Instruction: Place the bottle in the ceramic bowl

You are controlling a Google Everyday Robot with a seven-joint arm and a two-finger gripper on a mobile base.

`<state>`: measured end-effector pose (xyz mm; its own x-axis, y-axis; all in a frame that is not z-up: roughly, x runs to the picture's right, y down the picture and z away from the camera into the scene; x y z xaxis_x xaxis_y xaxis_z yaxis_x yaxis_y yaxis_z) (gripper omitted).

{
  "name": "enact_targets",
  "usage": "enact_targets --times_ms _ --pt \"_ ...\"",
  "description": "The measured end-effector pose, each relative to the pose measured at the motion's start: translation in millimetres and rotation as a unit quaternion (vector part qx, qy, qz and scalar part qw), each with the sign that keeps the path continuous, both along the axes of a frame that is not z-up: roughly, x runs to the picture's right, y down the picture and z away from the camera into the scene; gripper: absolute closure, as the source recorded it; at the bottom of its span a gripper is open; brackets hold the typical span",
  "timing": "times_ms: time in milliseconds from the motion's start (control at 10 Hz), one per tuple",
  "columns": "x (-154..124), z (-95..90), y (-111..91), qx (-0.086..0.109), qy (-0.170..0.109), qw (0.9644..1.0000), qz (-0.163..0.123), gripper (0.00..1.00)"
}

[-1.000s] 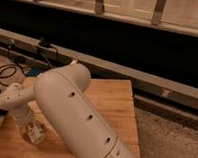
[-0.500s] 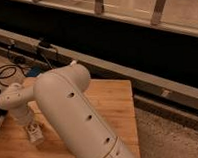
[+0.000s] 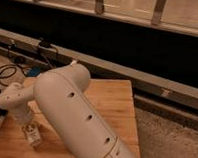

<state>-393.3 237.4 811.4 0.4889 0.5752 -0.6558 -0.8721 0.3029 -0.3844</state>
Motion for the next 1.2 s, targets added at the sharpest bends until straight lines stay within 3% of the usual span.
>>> enact_targets --times_ms 800,1000,1200 --pt "2 -1.6 -1 0.002 0.0 1.0 0.003 1.0" --pt "11 -7.5 -11 0.021 0.012 0.9996 0.014 1.0" --pt "35 -19.3 -41 0.047 0.03 0.9979 0.032 1.0"
